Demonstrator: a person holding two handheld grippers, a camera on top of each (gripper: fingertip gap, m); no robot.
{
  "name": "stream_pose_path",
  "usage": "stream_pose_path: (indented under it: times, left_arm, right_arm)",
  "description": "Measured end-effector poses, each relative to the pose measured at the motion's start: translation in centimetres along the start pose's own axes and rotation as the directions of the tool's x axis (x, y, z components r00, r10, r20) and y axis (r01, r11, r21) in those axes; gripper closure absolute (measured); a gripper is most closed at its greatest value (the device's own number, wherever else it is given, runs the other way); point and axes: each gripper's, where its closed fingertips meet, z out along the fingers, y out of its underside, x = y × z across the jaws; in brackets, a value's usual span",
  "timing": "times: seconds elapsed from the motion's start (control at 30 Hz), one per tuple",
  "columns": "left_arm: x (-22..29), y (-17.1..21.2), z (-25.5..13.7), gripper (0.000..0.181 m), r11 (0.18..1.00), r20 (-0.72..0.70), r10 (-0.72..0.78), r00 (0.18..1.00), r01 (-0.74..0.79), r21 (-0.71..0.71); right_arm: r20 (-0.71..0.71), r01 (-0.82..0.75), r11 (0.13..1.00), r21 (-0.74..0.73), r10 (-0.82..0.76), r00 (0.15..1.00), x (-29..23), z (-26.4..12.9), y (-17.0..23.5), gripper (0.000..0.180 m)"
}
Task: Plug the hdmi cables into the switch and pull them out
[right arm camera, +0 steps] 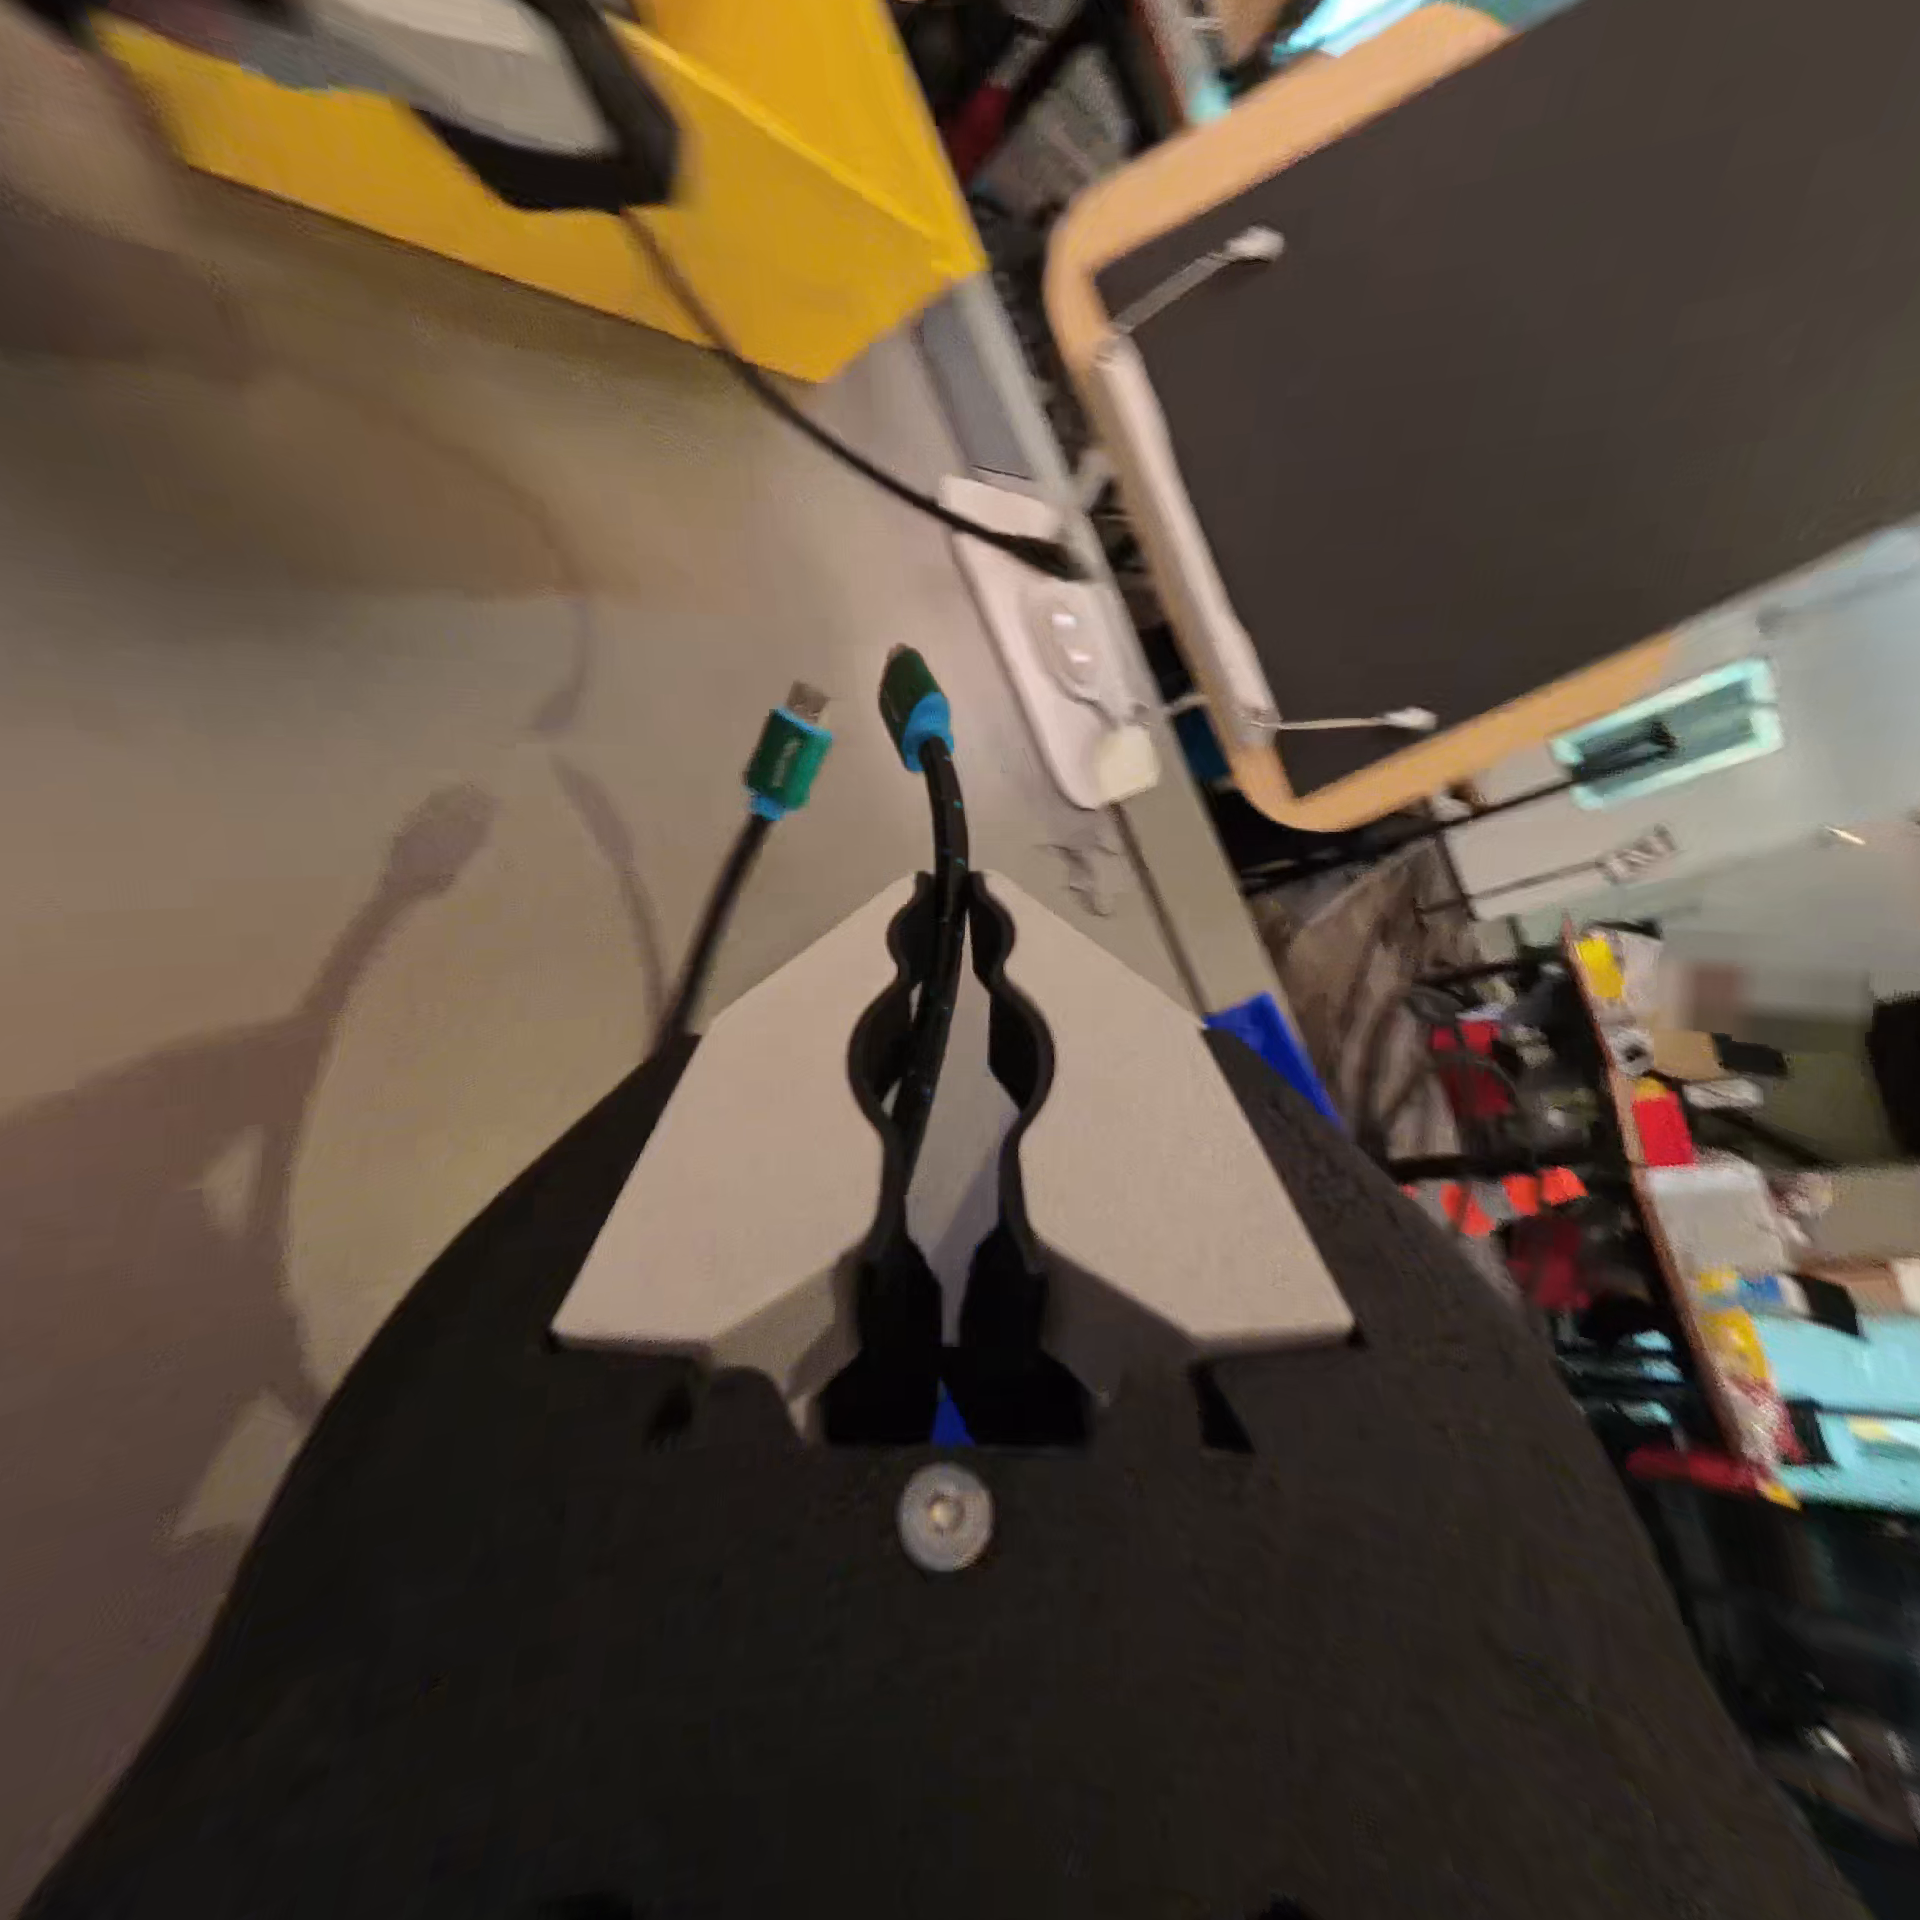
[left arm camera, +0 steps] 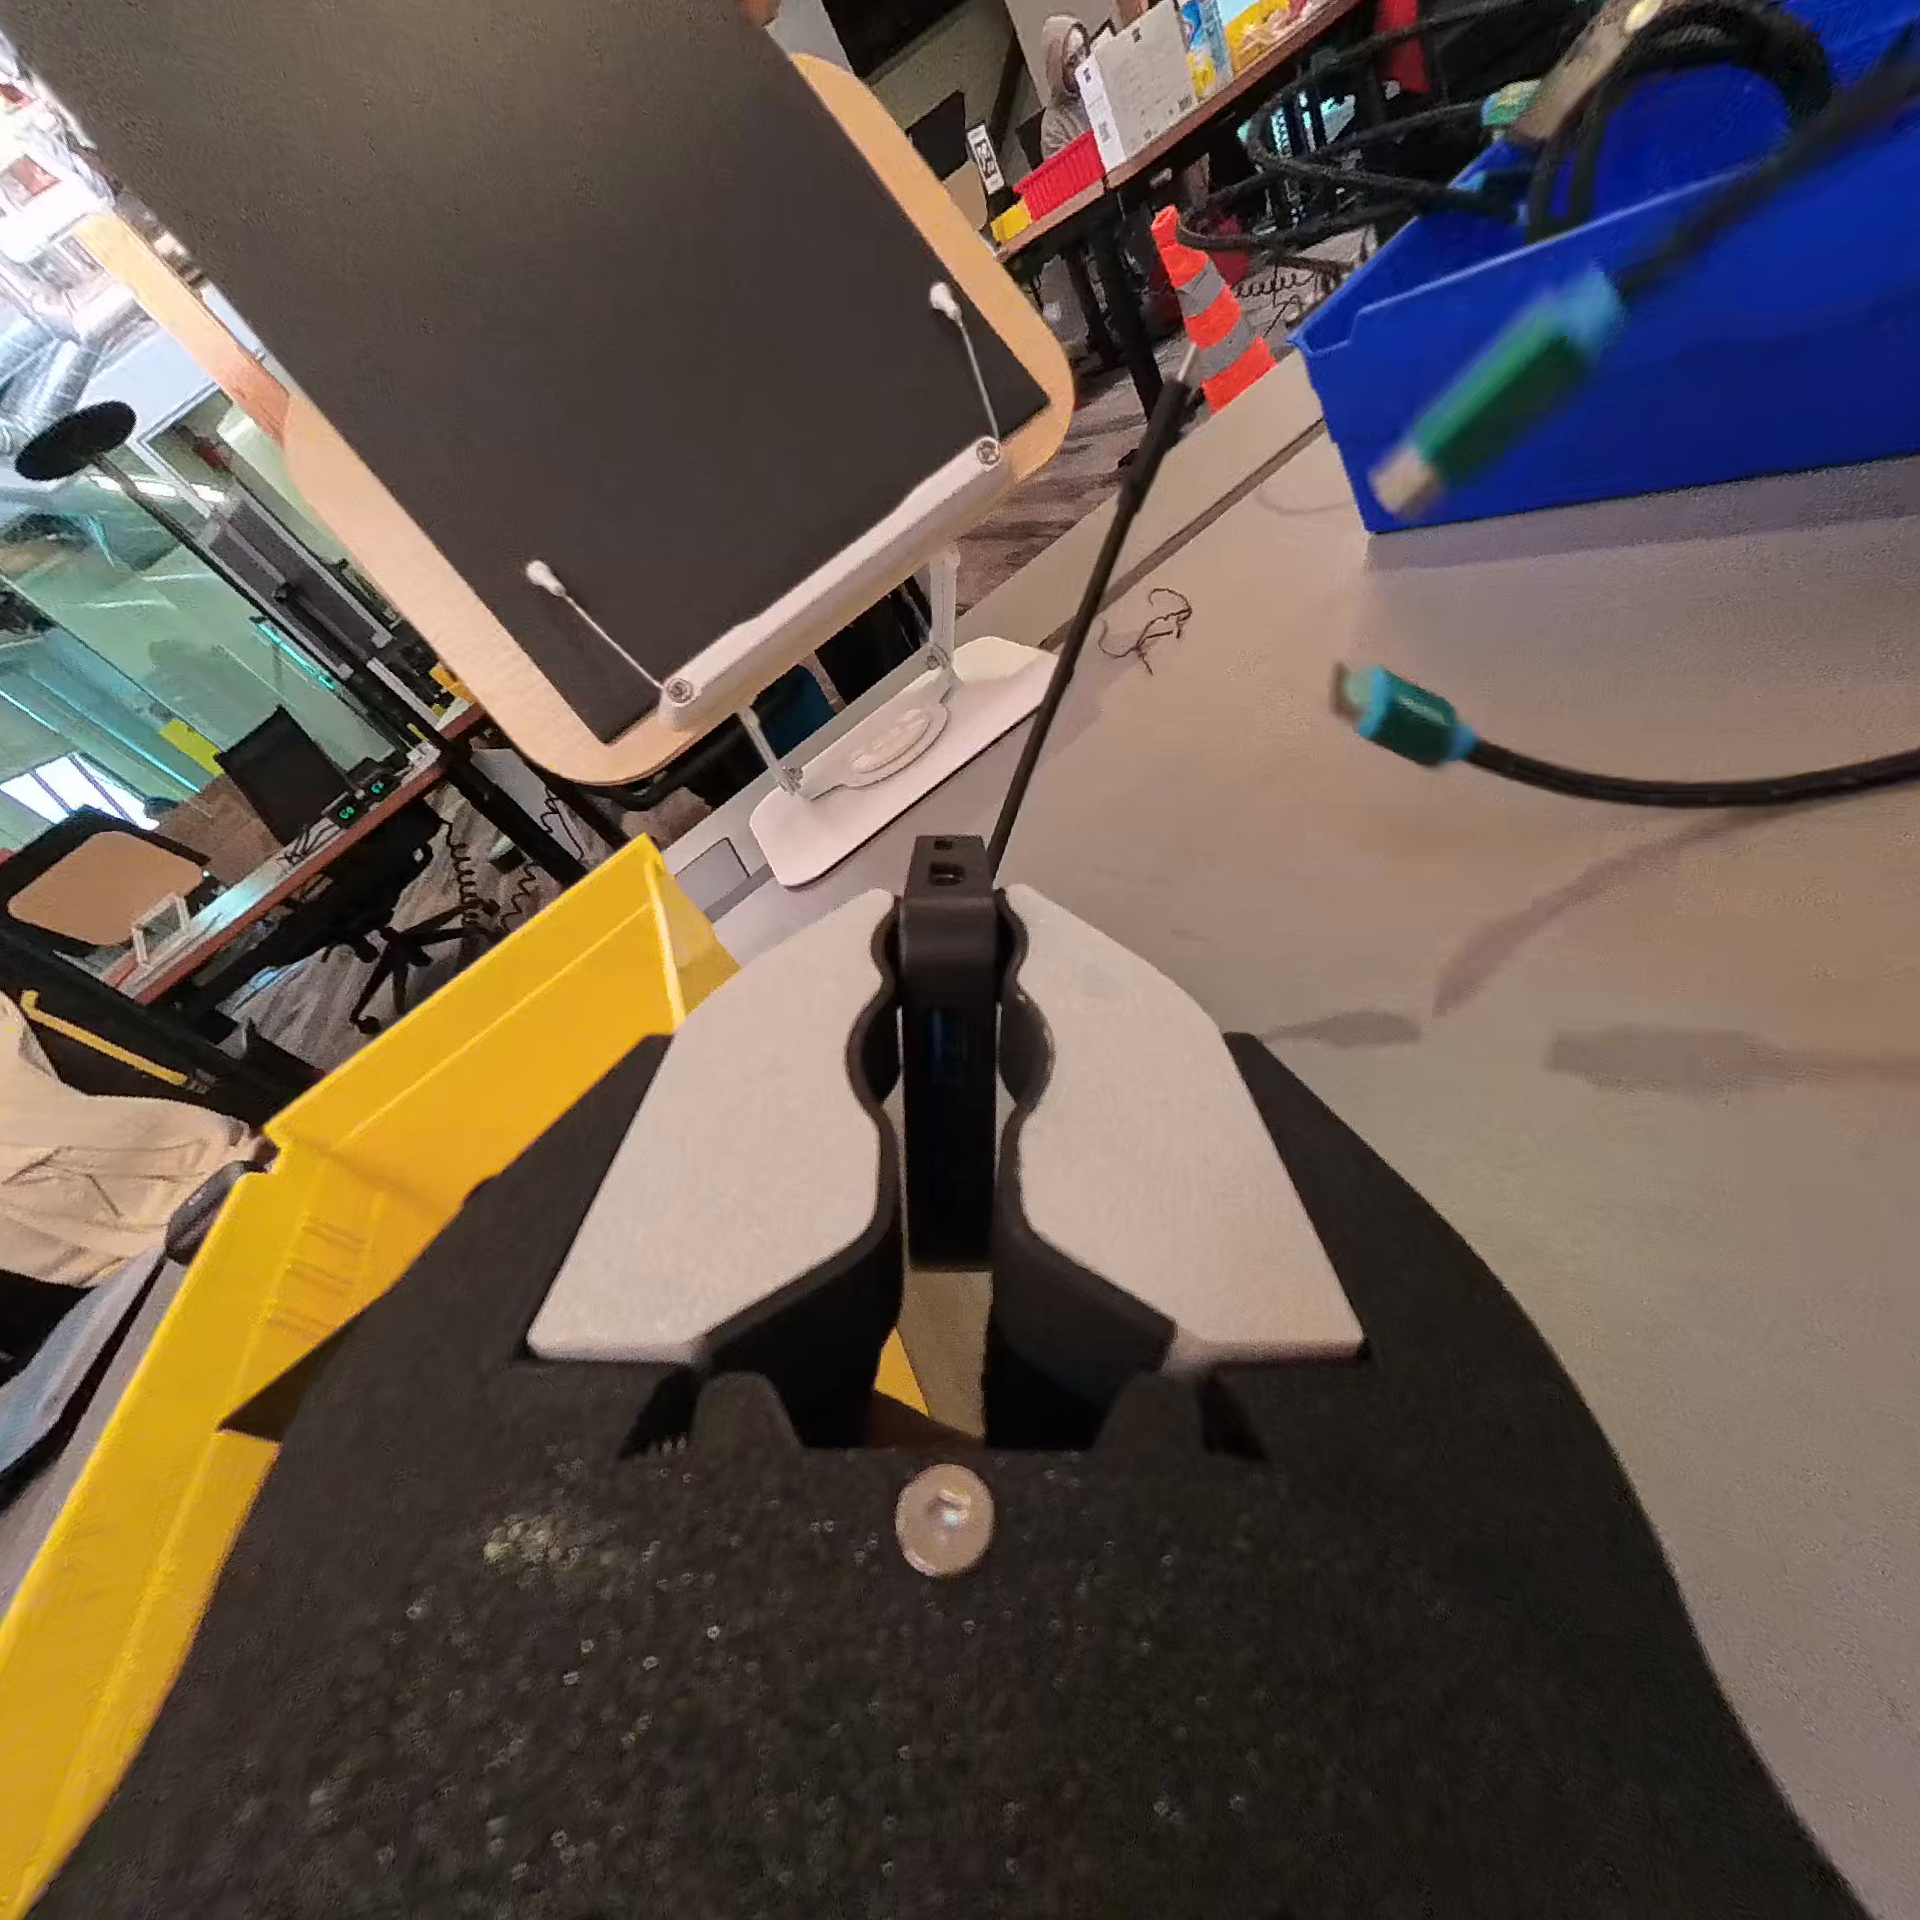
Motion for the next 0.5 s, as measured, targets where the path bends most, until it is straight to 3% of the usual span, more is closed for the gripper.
stream_pose_path:
  times: [0.1,0.27,0.5]
  left_arm:
    - [0.1,0.1,0.0,0.167,1.0,-0.02,-0.009,1.0,0.009,-0.003]
    - [0.9,0.2,0.0,0.167,1.0,-0.048,-0.01,0.999,0.009,-0.008]
    - [2.1,-0.2,-0.2,0.167,1.0,-0.08,-0.011,0.997,0.012,0.003]
  right_arm:
    - [0.208,-0.078,0.997,-0.002,0.077,0.975,-7.1,-1.3,-1.5,0.174]
    - [0.408,-0.302,0.926,-0.227,0.372,0.834,-15.2,-1.4,1.4,0.173]
    - [0.336,-0.556,0.779,-0.292,0.627,0.703,-15.5,-0.5,3.8,0.166]
